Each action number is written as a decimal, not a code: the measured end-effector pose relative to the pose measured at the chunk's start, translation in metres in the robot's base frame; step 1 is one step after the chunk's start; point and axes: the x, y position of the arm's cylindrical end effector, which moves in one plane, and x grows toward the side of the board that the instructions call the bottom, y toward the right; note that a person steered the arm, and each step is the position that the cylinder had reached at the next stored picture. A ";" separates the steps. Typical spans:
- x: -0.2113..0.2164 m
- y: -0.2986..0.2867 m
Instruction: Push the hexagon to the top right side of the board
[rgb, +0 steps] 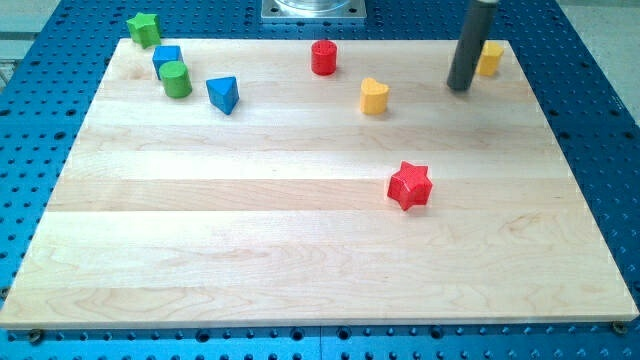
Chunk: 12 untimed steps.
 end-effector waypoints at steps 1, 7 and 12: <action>0.008 0.066; -0.059 0.135; 0.038 -0.046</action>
